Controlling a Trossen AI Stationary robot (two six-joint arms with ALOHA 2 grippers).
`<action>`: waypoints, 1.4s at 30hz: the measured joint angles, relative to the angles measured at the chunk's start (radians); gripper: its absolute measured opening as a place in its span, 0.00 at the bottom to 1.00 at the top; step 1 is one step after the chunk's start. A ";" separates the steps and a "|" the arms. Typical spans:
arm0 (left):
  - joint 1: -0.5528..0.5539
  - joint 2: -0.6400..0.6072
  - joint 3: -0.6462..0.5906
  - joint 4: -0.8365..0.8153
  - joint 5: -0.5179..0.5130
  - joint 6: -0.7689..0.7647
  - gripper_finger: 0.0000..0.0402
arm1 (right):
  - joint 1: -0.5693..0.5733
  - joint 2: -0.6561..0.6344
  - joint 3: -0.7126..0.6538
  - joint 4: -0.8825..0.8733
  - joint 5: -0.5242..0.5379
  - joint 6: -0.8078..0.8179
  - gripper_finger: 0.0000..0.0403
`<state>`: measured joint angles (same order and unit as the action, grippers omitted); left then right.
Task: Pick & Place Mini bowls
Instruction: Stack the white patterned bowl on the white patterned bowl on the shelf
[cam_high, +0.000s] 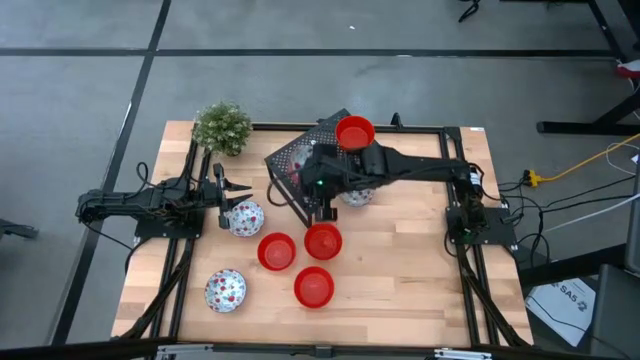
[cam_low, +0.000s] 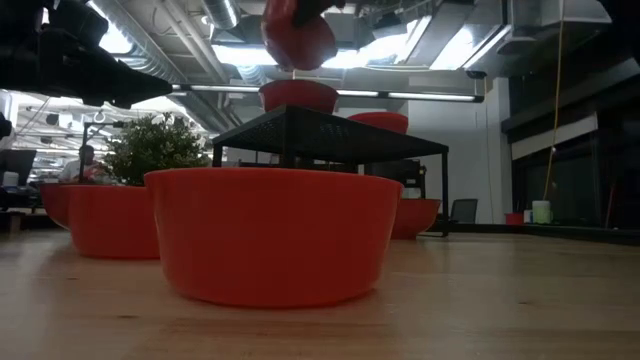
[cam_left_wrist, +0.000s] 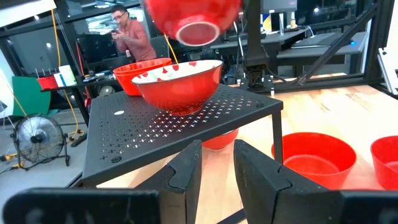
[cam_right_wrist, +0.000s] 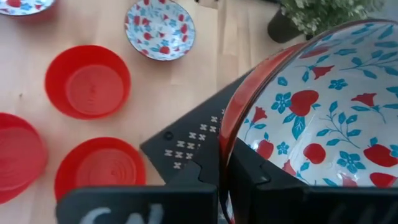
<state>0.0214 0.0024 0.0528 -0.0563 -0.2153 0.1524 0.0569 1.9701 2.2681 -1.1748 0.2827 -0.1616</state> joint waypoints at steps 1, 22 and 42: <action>0.000 0.000 0.000 0.000 0.000 0.000 0.22 | -0.008 0.000 0.000 -0.003 -0.006 0.000 0.03; 0.000 0.000 0.000 0.000 0.000 0.000 0.22 | -0.059 0.000 0.000 -0.038 -0.051 -0.100 0.03; 0.000 0.000 0.000 0.000 0.000 0.000 0.22 | -0.094 0.021 -0.017 -0.063 -0.103 -0.169 0.03</action>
<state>0.0212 0.0021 0.0525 -0.0563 -0.2153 0.1524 -0.0368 1.9910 2.2509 -1.2374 0.1795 -0.3301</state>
